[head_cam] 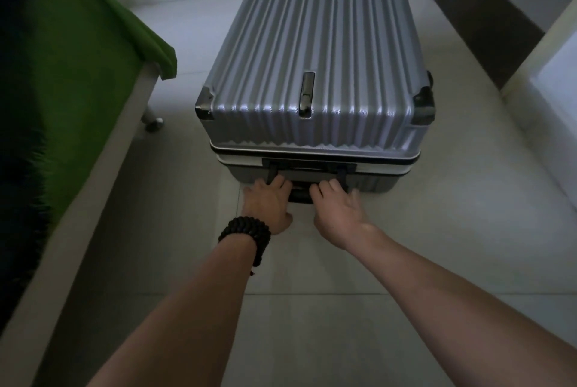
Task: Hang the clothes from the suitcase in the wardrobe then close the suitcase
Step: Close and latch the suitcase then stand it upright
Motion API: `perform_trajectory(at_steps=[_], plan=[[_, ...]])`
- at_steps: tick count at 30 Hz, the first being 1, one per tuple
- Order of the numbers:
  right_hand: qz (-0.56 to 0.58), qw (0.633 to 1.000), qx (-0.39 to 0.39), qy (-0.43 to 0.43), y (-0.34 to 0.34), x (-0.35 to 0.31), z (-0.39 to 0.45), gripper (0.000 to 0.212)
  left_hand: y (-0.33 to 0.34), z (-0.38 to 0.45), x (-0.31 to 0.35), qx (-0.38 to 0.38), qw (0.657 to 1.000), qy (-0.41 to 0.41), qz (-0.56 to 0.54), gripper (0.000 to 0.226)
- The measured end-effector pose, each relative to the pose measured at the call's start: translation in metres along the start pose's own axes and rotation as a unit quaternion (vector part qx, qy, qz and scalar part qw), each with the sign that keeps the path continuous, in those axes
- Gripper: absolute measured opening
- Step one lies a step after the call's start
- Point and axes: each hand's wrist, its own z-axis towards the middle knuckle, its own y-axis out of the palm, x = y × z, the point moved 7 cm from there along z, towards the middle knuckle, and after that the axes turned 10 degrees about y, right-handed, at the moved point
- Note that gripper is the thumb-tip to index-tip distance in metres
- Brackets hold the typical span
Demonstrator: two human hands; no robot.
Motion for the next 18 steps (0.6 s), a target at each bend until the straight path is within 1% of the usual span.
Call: perform_trajectory(at_steps=[1,2,4,5,7,8,11,12,13,17,18], plan=[[0.014,1.0,0.001,-0.003,-0.006,-0.003,-0.004,0.038,-0.008,-0.008,0.001,0.003,1.0,-0.002,0.003,0.046],[0.023,0.999,-0.03,-0.01,-0.011,-0.005,-0.011,0.035,-0.015,-0.017,0.003,-0.011,1.0,-0.002,0.003,0.043],[0.037,0.992,-0.115,-0.028,-0.027,-0.012,-0.038,0.036,-0.035,-0.044,0.012,-0.068,0.997,0.024,0.019,0.044],[0.033,0.989,-0.14,-0.036,-0.028,-0.015,-0.056,0.035,-0.035,-0.061,0.022,-0.086,0.995,0.041,0.031,0.045],[0.044,0.98,-0.189,-0.046,-0.064,-0.018,-0.086,0.033,-0.066,-0.092,0.027,-0.121,0.99,0.063,0.031,0.046],[0.046,0.977,-0.199,-0.052,-0.085,-0.019,-0.103,0.031,-0.084,-0.109,0.031,-0.131,0.989,0.064,0.019,0.047],[0.055,0.973,-0.208,-0.086,-0.158,-0.023,-0.146,0.028,-0.146,-0.155,0.045,-0.16,0.983,0.086,-0.026,0.046],[0.05,0.973,-0.206,-0.092,-0.199,-0.025,-0.158,0.028,-0.186,-0.173,0.046,-0.155,0.984,0.085,-0.03,0.045],[0.04,0.974,-0.197,-0.101,-0.226,-0.026,-0.166,0.028,-0.21,-0.184,0.049,-0.148,0.985,0.085,-0.033,0.045],[0.039,0.977,-0.167,-0.125,-0.383,-0.034,-0.177,0.028,-0.361,-0.219,0.035,-0.121,0.989,0.071,-0.044,0.042],[0.04,0.98,-0.149,-0.126,-0.431,-0.036,-0.17,0.028,-0.408,-0.22,0.024,-0.106,0.992,0.062,-0.043,0.041]])
